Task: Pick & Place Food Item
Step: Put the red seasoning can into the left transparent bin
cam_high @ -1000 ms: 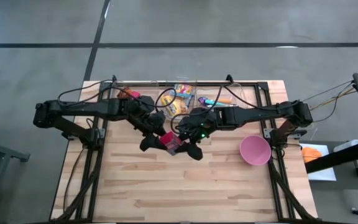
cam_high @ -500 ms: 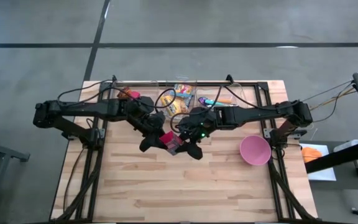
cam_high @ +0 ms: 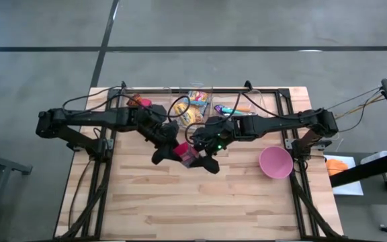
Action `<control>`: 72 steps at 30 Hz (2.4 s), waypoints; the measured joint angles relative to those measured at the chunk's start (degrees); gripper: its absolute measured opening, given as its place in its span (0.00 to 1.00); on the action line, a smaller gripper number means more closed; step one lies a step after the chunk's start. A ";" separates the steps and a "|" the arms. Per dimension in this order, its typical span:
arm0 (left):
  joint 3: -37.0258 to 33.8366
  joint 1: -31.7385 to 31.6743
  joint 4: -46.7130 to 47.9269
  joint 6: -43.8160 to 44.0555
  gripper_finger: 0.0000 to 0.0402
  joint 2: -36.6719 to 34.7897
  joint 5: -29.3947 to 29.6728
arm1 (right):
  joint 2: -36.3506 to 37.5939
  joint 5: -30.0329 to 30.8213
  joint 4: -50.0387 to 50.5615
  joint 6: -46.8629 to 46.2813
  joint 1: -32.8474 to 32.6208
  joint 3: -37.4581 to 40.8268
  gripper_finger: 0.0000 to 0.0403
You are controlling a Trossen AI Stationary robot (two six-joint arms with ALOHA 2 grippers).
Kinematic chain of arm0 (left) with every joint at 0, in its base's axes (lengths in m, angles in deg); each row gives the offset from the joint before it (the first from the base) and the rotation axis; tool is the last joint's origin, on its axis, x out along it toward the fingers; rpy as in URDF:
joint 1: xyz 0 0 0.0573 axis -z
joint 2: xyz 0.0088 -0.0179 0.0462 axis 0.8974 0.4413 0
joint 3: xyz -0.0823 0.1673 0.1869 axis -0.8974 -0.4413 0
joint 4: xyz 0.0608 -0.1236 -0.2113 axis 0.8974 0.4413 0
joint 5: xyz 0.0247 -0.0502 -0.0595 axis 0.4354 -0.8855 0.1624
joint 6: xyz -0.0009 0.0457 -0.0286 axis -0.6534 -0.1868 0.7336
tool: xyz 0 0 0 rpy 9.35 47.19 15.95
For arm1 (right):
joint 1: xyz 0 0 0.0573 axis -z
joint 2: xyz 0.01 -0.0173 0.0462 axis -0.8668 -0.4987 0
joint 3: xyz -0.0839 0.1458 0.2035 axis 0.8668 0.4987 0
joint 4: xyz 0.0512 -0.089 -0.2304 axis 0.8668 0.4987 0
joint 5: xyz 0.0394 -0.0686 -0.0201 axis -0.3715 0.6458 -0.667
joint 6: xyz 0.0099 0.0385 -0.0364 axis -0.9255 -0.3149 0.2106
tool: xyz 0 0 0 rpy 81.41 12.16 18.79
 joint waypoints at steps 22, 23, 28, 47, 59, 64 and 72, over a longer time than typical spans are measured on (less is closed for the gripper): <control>0.00 -0.11 1.29 4.48 0.53 -1.52 1.35 | 0.65 5.83 8.03 -1.76 0.24 -0.02 0.87; 0.00 -0.11 1.37 4.52 0.53 -1.76 1.79 | 0.90 6.64 8.34 -1.65 0.27 -0.02 0.87; 0.00 -0.59 4.59 6.36 0.53 -3.14 4.78 | 2.68 11.89 8.81 -1.83 0.42 -0.02 0.87; 0.00 -20.92 17.17 10.81 0.53 -7.46 12.44 | 11.48 20.63 17.58 -2.04 1.07 -0.05 0.87; 1.41 -37.77 21.04 6.11 0.53 -4.85 15.49 | 11.56 20.63 19.35 -0.95 1.07 -0.05 0.87; 6.07 -39.72 23.63 1.93 0.53 0.67 16.44 | 11.47 20.61 20.53 -0.95 1.07 -0.02 0.87; 19.00 -42.40 33.57 -2.79 0.53 13.27 19.90 | 11.50 20.61 21.93 -1.51 1.07 -0.02 0.87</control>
